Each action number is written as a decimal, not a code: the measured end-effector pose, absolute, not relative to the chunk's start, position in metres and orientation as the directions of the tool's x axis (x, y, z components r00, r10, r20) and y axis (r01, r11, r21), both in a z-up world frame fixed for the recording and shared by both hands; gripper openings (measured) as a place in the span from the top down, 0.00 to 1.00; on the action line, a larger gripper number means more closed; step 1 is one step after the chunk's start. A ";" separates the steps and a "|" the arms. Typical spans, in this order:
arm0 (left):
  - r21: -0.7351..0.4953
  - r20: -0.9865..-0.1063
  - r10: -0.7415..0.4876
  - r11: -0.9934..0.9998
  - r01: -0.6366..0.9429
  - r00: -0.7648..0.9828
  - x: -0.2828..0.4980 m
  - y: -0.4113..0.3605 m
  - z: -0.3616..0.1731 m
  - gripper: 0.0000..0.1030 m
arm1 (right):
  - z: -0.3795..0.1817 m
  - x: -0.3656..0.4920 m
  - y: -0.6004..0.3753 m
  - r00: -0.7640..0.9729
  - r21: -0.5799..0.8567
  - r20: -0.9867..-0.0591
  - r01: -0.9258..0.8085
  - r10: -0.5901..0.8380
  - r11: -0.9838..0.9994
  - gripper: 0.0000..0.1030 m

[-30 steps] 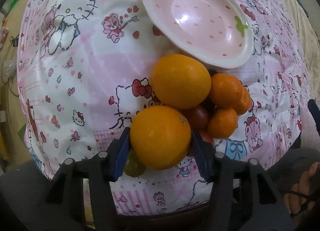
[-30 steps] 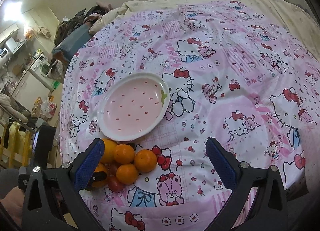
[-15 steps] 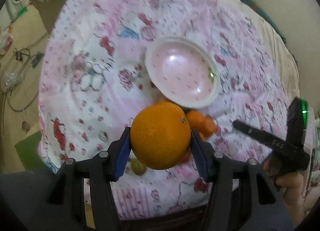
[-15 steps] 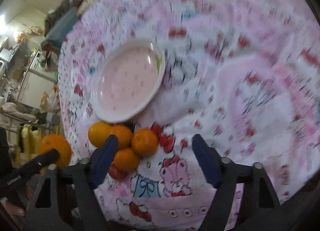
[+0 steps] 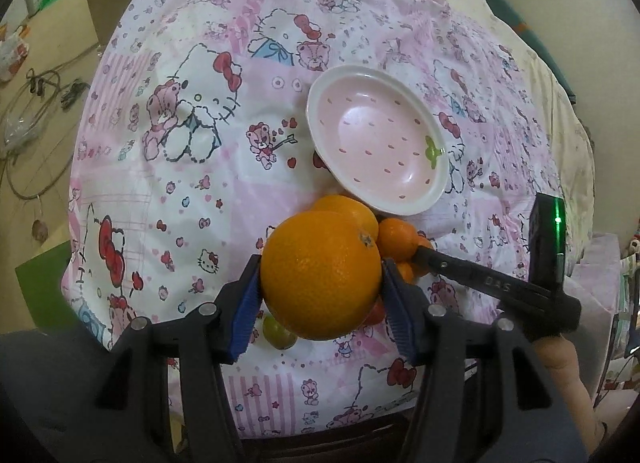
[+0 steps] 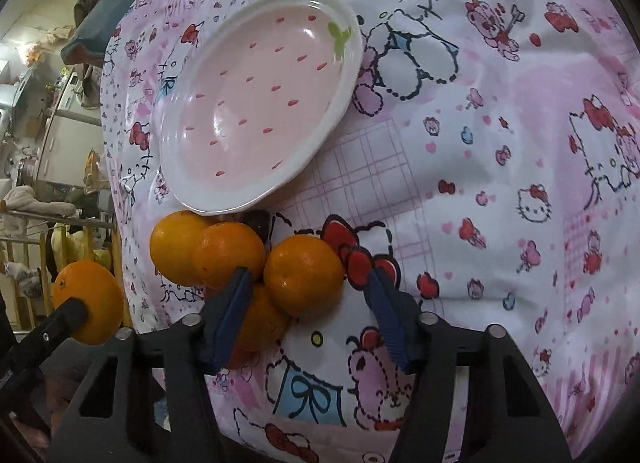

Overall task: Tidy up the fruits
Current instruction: 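Close the left tool on the large orange while the right tool grasps a tangerine, then carry both fruits to the plate while the right tool releases its tangerine onto it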

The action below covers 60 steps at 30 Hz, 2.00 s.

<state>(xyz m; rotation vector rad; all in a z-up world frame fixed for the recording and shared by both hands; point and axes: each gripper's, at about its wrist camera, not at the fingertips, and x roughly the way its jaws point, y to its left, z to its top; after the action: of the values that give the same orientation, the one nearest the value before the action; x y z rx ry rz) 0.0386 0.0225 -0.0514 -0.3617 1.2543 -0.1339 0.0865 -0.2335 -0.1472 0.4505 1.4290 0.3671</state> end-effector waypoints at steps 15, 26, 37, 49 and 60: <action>-0.290 -0.902 -0.244 0.954 -0.080 0.356 0.037 0.021 -0.052 0.49 | -0.125 0.076 -0.242 0.190 0.493 -0.851 -0.031 0.489 0.869 0.60; -0.283 -0.870 -0.228 0.957 -0.066 0.437 0.043 0.019 -0.037 0.49 | -0.086 0.071 -0.260 0.330 0.469 -0.823 -0.066 0.463 0.881 0.60; -0.238 -0.872 -0.217 0.971 0.007 0.438 0.102 0.000 -0.024 0.49 | -0.062 0.104 -0.260 0.375 0.487 -0.786 -0.113 0.491 0.866 0.60; -0.247 -0.872 -0.212 0.969 -0.023 0.441 0.155 0.005 -0.037 0.49 | -0.064 0.171 -0.251 0.351 0.527 -0.762 -0.152 0.544 0.836 0.60; -0.247 -0.884 -0.203 0.968 -0.051 0.420 0.193 0.010 -0.055 0.49 | -0.125 0.246 -0.210 0.218 0.498 -0.823 -0.167 0.525 0.851 0.60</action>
<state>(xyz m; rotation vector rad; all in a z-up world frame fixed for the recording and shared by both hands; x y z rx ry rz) 0.1932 0.0103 -0.0552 -0.2511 1.1367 -0.0964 0.2462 -0.2104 -0.1250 0.3336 1.2670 0.4909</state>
